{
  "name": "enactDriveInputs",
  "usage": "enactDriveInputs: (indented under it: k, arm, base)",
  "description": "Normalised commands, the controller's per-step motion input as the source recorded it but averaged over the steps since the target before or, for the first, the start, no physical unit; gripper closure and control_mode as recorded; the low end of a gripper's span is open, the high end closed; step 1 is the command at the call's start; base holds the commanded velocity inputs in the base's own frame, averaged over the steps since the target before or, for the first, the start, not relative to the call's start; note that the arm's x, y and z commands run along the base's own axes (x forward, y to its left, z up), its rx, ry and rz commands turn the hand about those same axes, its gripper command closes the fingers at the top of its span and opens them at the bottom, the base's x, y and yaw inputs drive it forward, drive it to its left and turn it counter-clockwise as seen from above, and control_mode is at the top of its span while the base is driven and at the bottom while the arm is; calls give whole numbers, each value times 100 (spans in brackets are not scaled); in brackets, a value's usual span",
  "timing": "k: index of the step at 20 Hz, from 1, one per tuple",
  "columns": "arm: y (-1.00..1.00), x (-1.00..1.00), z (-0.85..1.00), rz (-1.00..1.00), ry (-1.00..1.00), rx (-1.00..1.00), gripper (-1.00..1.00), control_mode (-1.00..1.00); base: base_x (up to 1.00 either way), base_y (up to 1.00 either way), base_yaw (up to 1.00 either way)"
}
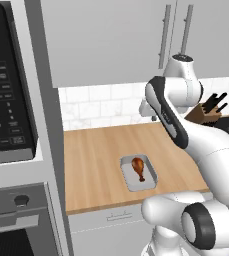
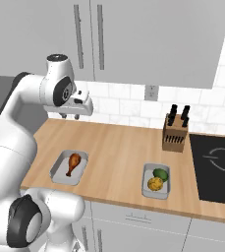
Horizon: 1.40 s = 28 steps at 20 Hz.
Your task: Take the meat container that has the chicken drumstick and place it on the second highest rack of the freezer. Then take the vegetable container that has the squash and avocado and place it on the highest rack of the freezer.
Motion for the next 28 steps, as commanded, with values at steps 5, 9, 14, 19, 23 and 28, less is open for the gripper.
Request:
enactDriveInputs:
  k: [5,9,14,19,23,28]
  arm:
    - [0,-7,0,0,1,0,-100,-100]
    - [0,-3,0,0,1,0,-100,-100]
    - [3,-44,-15,3,2,-2,-100,-100]
    - [19,-33,-18,26,7,-9,-100,-100]
    - [24,-1,-30,46,13,-9,-100,-100]
    - [21,-3,-30,49,29,-3,-100,-100]
  base:
    - [0,0,0]
    - [0,0,0]
    - [0,0,0]
    - [0,0,0]
    - [0,0,0]
    - [0,0,0]
